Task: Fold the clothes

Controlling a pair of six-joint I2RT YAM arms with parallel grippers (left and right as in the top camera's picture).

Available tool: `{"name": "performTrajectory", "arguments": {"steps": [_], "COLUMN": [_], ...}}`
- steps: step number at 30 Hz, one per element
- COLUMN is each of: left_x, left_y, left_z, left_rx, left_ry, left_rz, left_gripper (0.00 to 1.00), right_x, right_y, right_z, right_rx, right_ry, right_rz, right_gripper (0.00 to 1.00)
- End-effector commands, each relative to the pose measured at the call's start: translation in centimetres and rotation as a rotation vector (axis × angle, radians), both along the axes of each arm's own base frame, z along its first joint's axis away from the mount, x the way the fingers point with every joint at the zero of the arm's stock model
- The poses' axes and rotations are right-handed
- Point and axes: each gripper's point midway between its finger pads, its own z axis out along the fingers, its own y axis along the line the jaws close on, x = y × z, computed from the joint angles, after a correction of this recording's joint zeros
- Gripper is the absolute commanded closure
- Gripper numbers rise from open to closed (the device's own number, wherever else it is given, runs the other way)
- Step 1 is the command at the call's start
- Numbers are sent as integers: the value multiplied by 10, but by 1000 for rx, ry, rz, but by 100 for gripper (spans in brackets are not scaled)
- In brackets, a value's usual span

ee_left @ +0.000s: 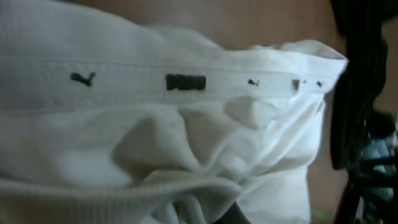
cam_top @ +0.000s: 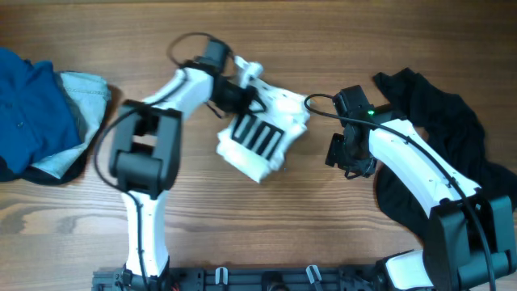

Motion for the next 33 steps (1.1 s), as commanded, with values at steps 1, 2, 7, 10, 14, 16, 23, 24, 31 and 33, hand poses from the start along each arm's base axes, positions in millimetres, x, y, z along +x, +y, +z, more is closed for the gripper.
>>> {"name": "performTrajectory", "arguments": {"steps": [1, 2, 7, 10, 14, 16, 23, 24, 31, 33], "left_x": [47, 53, 62, 54, 44, 41, 24, 22, 10, 9], "left_y": [82, 109, 264, 314, 373, 396, 485, 497, 561, 571], "left_z": [89, 102, 165, 182, 185, 189, 198, 195, 177, 162], "left_rx": [54, 101, 394, 424, 450, 460, 508, 519, 581, 583], "left_ry": [-180, -215, -386, -406, -406, -421, -480, -483, -500, -478], "left_rz": [222, 286, 653, 762, 883, 932, 1110, 1133, 1247, 1259], "left_gripper": [96, 96, 96, 96, 96, 96, 94, 92, 86, 79], "right_x": [7, 7, 8, 8, 8, 8, 8, 7, 5, 3], "right_y": [-5, -6, -7, -8, -9, -9, -9, -9, -10, -10], "right_z": [7, 7, 7, 7, 7, 7, 7, 7, 7, 7], "right_rx": [-25, -31, -37, -41, -48, -49, -49, -49, -52, -50], "right_ry": [-36, -38, -40, -41, -42, -42, -41, -38, -29, -24], "right_rz": [-25, -25, -25, -25, -23, -23, -22, -22, -22, -22], "right_gripper": [45, 45, 45, 45, 45, 45, 45, 45, 45, 45]}}
